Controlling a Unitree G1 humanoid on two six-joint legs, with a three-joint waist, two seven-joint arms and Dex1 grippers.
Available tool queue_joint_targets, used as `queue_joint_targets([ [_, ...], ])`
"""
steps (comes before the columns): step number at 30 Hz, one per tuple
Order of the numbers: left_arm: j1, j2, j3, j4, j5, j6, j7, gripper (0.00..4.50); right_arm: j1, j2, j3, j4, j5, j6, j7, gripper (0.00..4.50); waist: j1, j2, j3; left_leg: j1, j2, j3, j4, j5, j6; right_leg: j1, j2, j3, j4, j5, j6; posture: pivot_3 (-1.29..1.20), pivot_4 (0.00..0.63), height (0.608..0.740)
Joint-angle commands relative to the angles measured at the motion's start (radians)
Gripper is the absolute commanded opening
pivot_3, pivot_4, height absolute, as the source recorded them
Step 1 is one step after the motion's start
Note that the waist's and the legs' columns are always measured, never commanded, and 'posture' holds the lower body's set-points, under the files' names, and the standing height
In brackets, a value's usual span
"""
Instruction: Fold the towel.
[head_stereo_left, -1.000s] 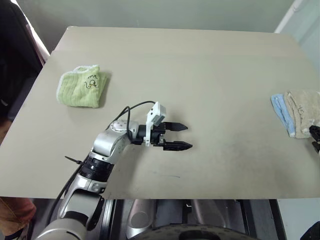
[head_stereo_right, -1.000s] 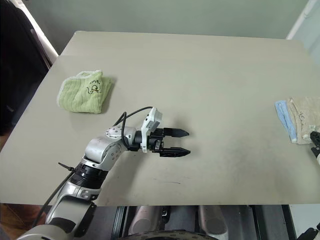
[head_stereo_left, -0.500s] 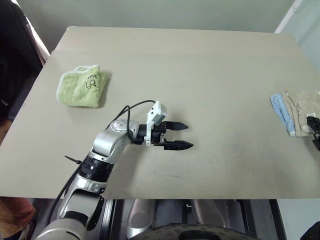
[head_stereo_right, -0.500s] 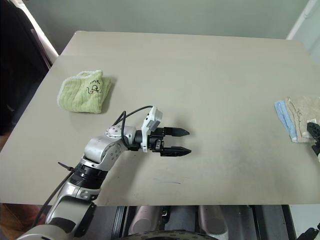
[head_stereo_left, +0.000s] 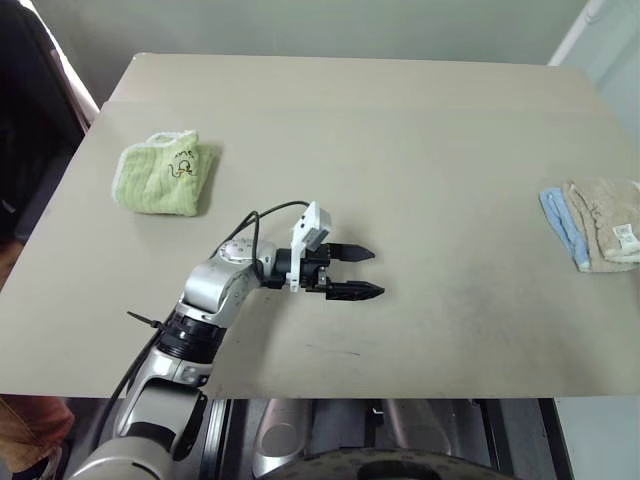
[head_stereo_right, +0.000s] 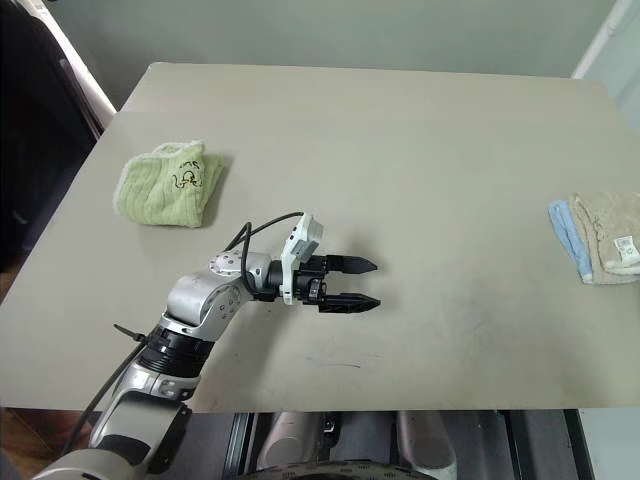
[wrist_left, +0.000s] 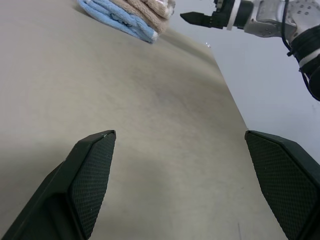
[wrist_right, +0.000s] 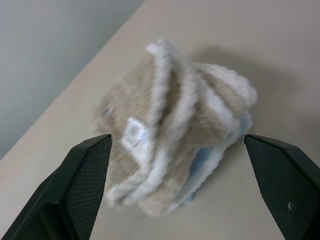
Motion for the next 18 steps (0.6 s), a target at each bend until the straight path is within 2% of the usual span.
queue_joint_targets([
  [1,-0.013,0.006,0.042,-0.032,-0.028,0.013,0.002,4.50,0.036,0.012,0.103,-0.264,-0.046,-0.106,0.143,4.46,-0.007,0.001,0.000,0.000,0.000,0.000,0.000,0.000,0.000,0.000,0.000,0.000,0.000,0.000,0.000,0.00,0.150,0.697],
  [6,-0.017,-0.001,0.093,-0.044,-0.053,-0.008,0.016,4.50,0.053,-0.020,0.289,-0.412,-0.102,-0.150,0.279,4.46,-0.010,0.001,0.000,0.001,0.000,0.000,0.001,0.000,0.000,0.001,0.001,-0.001,0.000,0.000,0.000,0.00,0.150,0.697],
  [9,-0.002,-0.014,0.142,-0.065,-0.078,-0.059,0.002,4.50,0.040,-0.075,0.420,-0.482,-0.177,-0.173,0.348,4.46,-0.009,0.001,0.000,-0.001,0.000,0.000,0.001,0.000,0.000,0.000,0.000,-0.001,0.000,0.000,0.000,0.00,0.150,0.697],
  [12,0.013,0.015,0.120,-0.061,-0.012,-0.160,-0.035,4.50,0.016,-0.108,0.526,-0.518,-0.254,-0.214,0.388,4.46,-0.006,0.001,0.000,-0.001,0.000,0.000,0.001,0.000,0.000,0.000,0.000,-0.001,-0.001,-0.001,0.000,0.00,0.150,0.697],
  [18,0.015,0.049,0.147,-0.042,0.000,-0.202,-0.036,4.50,-0.057,-0.154,0.676,-0.539,-0.343,-0.259,0.483,4.46,-0.004,0.001,0.000,-0.001,-0.001,0.000,0.001,0.000,0.000,0.000,0.000,-0.001,-0.001,-0.001,-0.001,0.00,0.150,0.697],
])
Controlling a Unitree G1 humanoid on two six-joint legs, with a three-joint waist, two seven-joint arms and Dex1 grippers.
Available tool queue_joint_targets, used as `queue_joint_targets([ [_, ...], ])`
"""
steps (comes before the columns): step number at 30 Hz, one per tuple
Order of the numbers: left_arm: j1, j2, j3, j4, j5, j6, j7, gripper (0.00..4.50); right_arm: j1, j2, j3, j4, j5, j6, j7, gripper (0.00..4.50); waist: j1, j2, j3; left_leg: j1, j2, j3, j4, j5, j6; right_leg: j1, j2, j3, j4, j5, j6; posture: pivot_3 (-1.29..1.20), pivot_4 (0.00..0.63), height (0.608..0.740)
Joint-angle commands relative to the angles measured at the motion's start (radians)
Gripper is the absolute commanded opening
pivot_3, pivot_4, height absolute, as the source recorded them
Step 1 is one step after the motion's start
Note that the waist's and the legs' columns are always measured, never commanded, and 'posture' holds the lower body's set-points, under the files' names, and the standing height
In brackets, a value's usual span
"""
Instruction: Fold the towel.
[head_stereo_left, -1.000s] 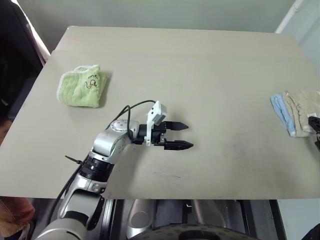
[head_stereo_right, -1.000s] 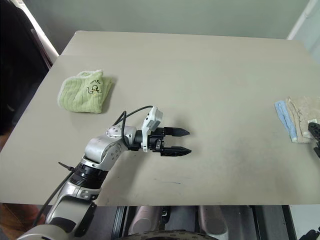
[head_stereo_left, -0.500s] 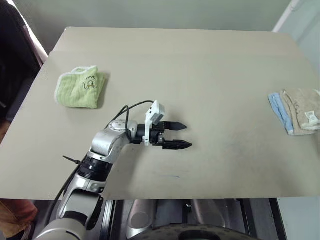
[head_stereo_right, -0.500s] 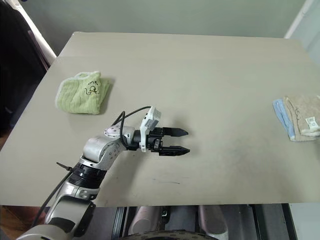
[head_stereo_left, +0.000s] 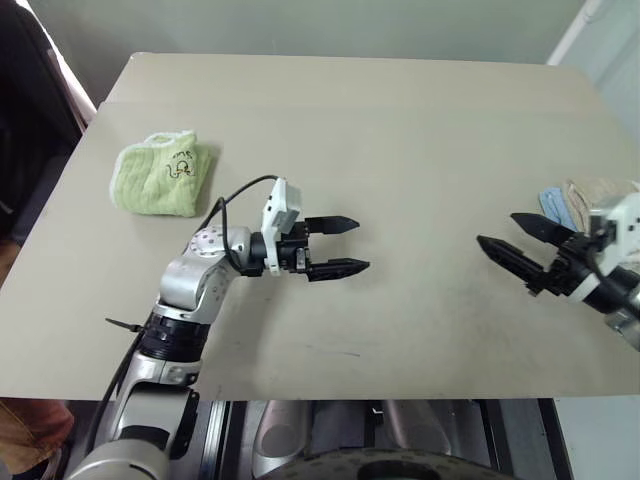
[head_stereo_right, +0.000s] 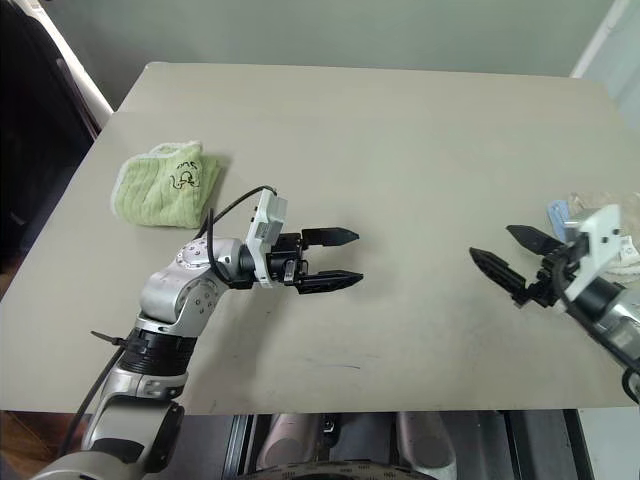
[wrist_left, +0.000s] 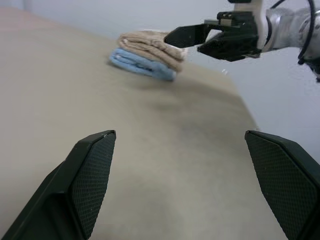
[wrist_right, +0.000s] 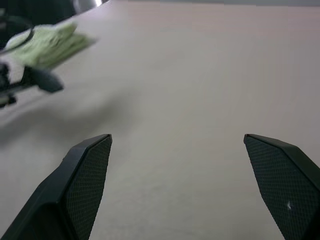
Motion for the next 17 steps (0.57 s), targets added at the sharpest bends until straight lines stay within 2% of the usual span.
queue_joint_targets([
  [1,0.005,0.020,0.020,-0.011,0.013,-0.052,-0.015,4.50,-0.042,-0.033,0.052,-0.027,-0.028,-0.036,0.074,4.46,0.000,0.000,0.000,0.000,0.000,0.000,0.000,0.000,0.000,0.000,0.000,0.000,0.000,0.000,0.000,0.00,0.150,0.697],
  [9,0.018,0.045,0.047,-0.022,0.007,-0.076,-0.007,4.50,-0.152,-0.028,0.132,0.008,-0.073,-0.058,0.123,4.46,0.000,0.000,0.000,0.000,0.000,0.000,0.000,0.000,0.000,0.000,0.000,0.000,0.000,0.001,-0.001,0.00,0.150,0.697],
  [13,0.063,0.045,0.031,-0.035,0.046,-0.130,0.001,4.50,-0.159,-0.019,0.175,0.028,-0.120,-0.100,0.153,4.46,-0.001,0.000,0.000,0.000,0.000,0.000,0.000,0.000,0.000,0.000,0.000,0.000,0.000,0.004,-0.006,0.00,0.150,0.697],
  [17,0.093,0.042,0.033,-0.075,0.027,-0.110,0.018,4.50,-0.172,-0.002,0.194,0.038,-0.132,-0.111,0.164,4.46,-0.002,0.000,0.000,0.000,0.000,0.000,0.000,0.000,-0.001,-0.001,0.000,0.000,0.000,0.003,-0.007,0.00,0.150,0.697],
])
